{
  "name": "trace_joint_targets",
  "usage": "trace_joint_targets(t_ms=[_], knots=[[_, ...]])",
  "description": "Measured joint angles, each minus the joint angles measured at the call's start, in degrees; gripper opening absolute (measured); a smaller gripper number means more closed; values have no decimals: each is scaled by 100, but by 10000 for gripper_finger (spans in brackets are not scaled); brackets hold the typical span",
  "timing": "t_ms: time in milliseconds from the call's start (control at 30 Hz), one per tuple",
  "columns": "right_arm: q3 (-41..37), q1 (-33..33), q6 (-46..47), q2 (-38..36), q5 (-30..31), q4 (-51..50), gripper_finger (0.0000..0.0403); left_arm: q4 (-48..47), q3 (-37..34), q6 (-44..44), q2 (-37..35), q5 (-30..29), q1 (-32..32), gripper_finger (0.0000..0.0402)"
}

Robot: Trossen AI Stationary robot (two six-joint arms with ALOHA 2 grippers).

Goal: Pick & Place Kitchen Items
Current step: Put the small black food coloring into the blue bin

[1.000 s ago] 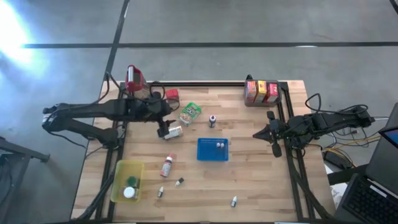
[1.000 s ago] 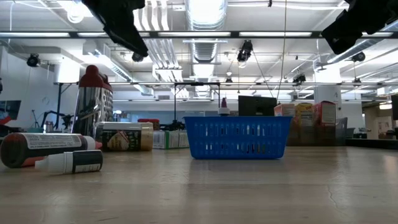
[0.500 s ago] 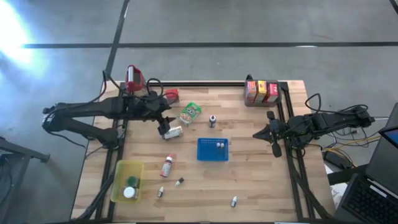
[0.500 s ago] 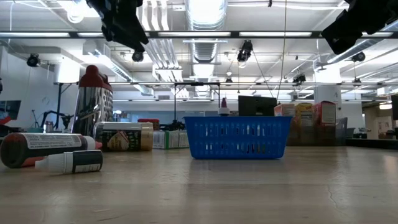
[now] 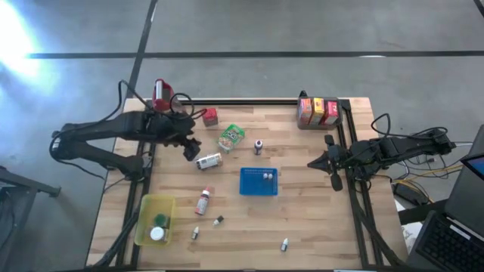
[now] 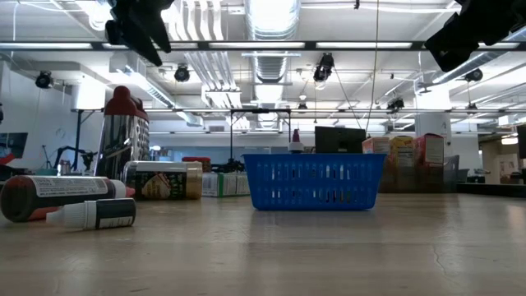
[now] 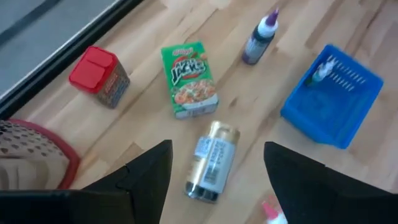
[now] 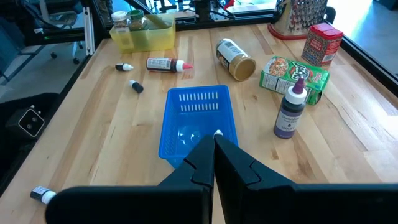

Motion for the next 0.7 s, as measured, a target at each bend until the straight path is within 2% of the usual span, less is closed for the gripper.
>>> trace_joint_targets(t_ms=[200,333,400,467,600,700], knots=[[0,-1,0,1,0,0,8,-322,33,-173,0,3,-90,253],[0,1,0,1,-2,0,8,-473,-281,-159,3,-926,-267,247],[0,-1,0,-1,0,0,8,-375,-376,-55,38,-1149,-267,245],[0,1,0,1,-2,0,8,-289,-386,-6,84,-962,-264,243],[0,1,0,1,-2,0,8,-294,-400,-403,177,-77,-438,242],[0,-1,0,1,-2,0,8,-285,-398,-514,284,-63,-794,241]])
